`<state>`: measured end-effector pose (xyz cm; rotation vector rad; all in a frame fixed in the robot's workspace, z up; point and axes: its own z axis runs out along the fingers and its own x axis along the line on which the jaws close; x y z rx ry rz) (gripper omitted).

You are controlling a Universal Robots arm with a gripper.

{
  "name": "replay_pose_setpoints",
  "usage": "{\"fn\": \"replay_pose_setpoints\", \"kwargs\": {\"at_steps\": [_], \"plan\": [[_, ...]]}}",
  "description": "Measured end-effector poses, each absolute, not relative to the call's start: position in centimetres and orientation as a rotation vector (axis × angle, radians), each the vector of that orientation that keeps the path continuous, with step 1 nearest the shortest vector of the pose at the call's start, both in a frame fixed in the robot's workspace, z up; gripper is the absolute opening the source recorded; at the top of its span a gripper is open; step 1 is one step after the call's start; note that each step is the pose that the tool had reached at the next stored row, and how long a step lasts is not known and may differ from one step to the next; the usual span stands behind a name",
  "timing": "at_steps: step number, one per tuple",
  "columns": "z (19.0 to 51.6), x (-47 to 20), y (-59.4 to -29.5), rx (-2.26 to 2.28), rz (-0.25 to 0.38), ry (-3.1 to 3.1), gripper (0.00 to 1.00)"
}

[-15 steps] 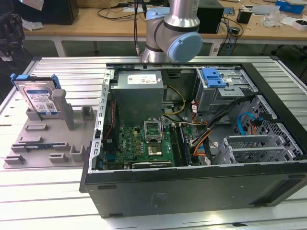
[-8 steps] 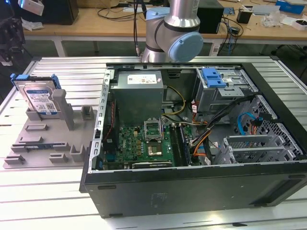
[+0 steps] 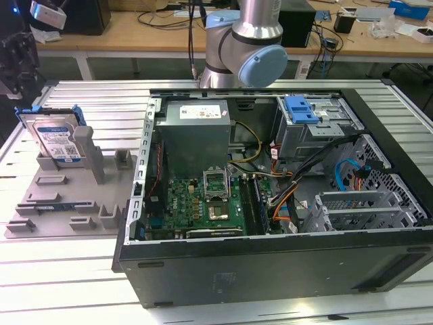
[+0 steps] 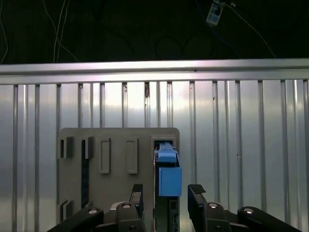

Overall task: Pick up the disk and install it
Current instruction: 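Pick up the disk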

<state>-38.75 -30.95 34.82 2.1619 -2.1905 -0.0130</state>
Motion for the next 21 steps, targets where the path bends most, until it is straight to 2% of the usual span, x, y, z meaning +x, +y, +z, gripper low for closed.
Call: {"fn": "replay_pose_setpoints", "kwargs": {"at_steps": [21], "plan": [[33.1,-39.2,-30.5,2.162,-0.013,-2.19,0.5]]}}
